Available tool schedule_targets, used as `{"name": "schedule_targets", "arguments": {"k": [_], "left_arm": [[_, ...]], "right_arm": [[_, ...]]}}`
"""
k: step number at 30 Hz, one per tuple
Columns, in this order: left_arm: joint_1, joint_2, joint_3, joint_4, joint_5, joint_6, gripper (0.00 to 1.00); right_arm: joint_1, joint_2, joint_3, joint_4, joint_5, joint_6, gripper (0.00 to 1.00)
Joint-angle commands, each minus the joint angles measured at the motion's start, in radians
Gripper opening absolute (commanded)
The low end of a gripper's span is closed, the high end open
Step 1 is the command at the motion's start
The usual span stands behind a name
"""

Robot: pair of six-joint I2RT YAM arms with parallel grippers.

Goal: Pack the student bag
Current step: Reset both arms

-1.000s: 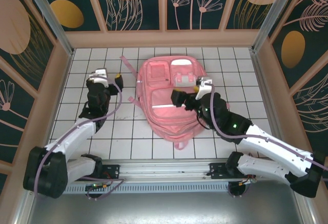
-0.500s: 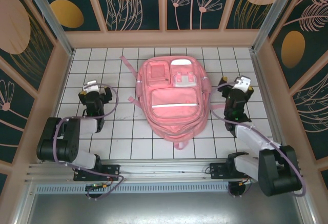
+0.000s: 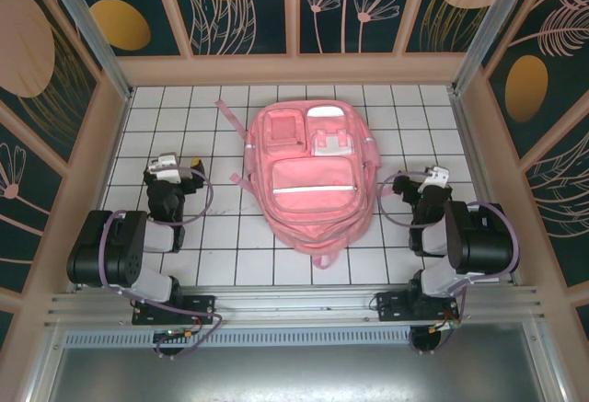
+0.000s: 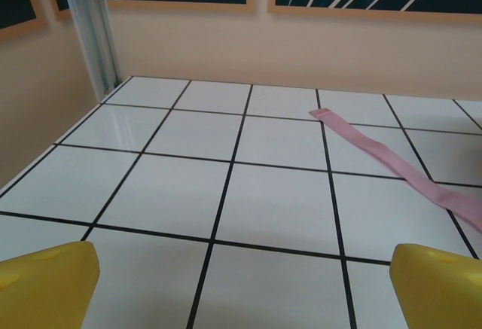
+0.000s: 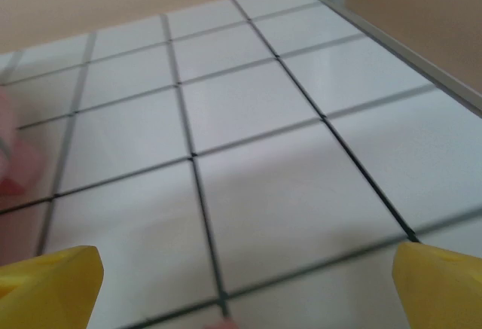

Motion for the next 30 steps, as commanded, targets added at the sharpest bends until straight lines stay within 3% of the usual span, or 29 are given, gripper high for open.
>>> {"name": "schedule_targets", "arguments": {"k": [1,6,10,12,16,30], "left_arm": [[0.007,0.01,0.023,0.027,-0.007,-0.002,0.99],[0.007,0.009,0.024,0.029,-0.009,-0.002,0.99],[0.007,0.006,0.019,0.033,-0.009,-0.003,0.99],[0.007,0.004,0.016,0.04,-0.012,-0.003,0.99],[0.007,0.004,0.014,0.041,-0.012,-0.002,0.99],[0.007,0.005,0.016,0.039,-0.012,-0.001,0.99]], "right_arm": [[0.008,-0.008,0.084,0.035,-0.146,-0.051,0.99],[0.021,-0.005,0.078,0.05,-0.124,-0.059,0.99],[0.045,-0.007,0.055,0.094,0.022,-0.03,0.99],[0.042,-0.008,0.054,0.095,0.033,-0.025,0.99],[0.04,-0.004,0.076,0.055,-0.068,-0.065,0.99],[0.036,-0.005,0.078,0.052,-0.069,-0.064,0.99]]}}
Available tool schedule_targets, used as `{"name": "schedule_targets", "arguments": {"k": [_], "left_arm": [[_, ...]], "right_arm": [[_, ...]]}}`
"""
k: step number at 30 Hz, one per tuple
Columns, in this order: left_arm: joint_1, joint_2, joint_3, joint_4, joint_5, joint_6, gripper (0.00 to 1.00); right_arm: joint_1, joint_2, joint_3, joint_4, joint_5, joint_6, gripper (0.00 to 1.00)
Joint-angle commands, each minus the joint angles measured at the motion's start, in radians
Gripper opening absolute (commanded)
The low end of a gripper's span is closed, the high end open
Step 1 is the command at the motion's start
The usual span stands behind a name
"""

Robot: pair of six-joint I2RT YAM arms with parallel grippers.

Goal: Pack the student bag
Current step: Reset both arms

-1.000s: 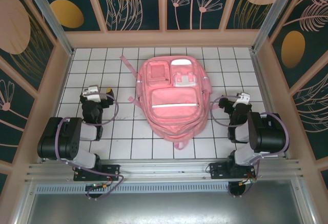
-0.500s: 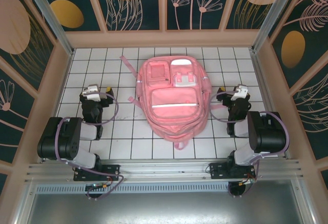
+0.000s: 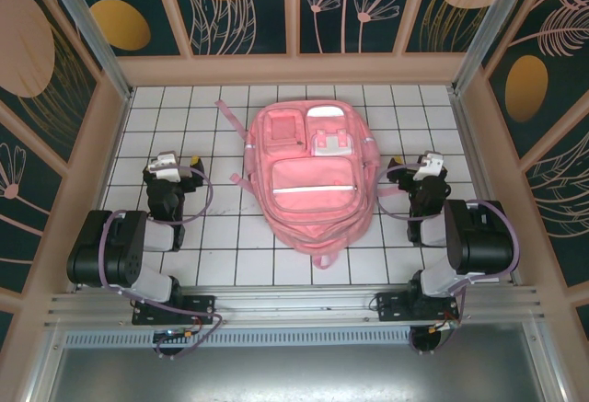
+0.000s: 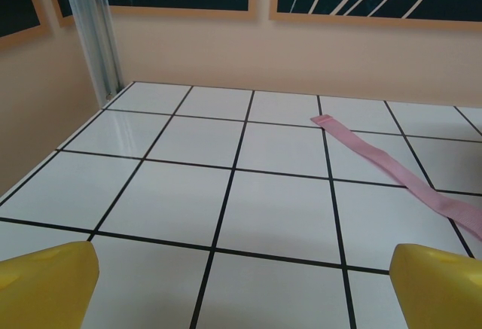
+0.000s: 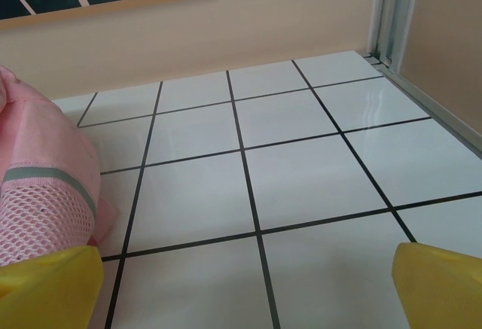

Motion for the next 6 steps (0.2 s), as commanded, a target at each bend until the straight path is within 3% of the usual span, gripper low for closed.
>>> {"name": "schedule_targets", "arguments": {"k": [1,6], "left_arm": [[0.007,0.005,0.008,0.039,-0.007,-0.001,0.99],[0.009,0.002,0.007,0.04,-0.001,-0.001,0.99]], "right_arm": [[-0.002,-0.005,0.011,0.016,-0.023,-0.013,0.99],[-0.002,-0.004,0.011,0.016,-0.022,-0.013,0.99]]}}
